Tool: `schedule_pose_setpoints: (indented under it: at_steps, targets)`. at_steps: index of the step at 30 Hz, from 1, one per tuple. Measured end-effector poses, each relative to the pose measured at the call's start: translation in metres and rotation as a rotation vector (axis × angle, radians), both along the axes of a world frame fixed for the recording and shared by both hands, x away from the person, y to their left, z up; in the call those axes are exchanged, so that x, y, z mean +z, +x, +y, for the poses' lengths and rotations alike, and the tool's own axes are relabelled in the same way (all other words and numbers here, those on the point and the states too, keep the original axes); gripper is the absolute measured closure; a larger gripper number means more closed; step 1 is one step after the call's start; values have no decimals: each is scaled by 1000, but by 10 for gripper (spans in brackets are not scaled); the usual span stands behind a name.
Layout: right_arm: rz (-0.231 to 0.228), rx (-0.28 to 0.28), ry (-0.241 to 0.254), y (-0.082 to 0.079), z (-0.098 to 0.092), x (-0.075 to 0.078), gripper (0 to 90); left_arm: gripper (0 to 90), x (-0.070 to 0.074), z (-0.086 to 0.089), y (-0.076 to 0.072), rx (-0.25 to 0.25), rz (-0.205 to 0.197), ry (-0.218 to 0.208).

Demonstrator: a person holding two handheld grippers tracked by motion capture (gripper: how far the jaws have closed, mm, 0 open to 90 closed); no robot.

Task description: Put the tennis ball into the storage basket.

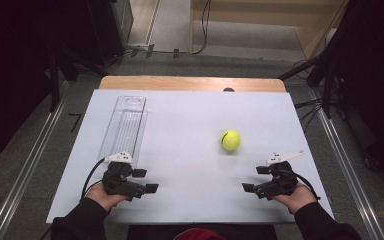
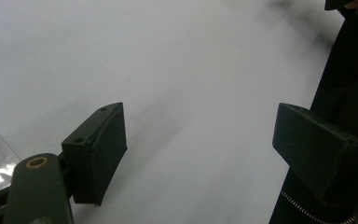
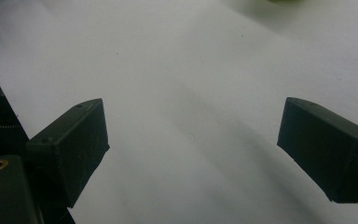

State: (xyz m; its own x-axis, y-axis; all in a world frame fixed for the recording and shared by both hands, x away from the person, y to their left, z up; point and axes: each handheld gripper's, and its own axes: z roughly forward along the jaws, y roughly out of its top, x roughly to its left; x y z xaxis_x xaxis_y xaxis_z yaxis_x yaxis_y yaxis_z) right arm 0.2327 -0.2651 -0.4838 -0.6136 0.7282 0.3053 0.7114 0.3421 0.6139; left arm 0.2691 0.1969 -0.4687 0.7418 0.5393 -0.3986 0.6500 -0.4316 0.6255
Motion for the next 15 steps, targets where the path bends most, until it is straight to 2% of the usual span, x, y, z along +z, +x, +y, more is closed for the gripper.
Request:
schedule_pose_setpoints:
  at_steps: [5, 15]
  targets:
    - [-6, -1, 1, 0, 0, 0, 67, 178, 1, 0, -1, 0, 1, -13]
    - [-9, -7, -8, 1, -1, -1, 67, 178, 1, 1, -1, 2, -6, -9]
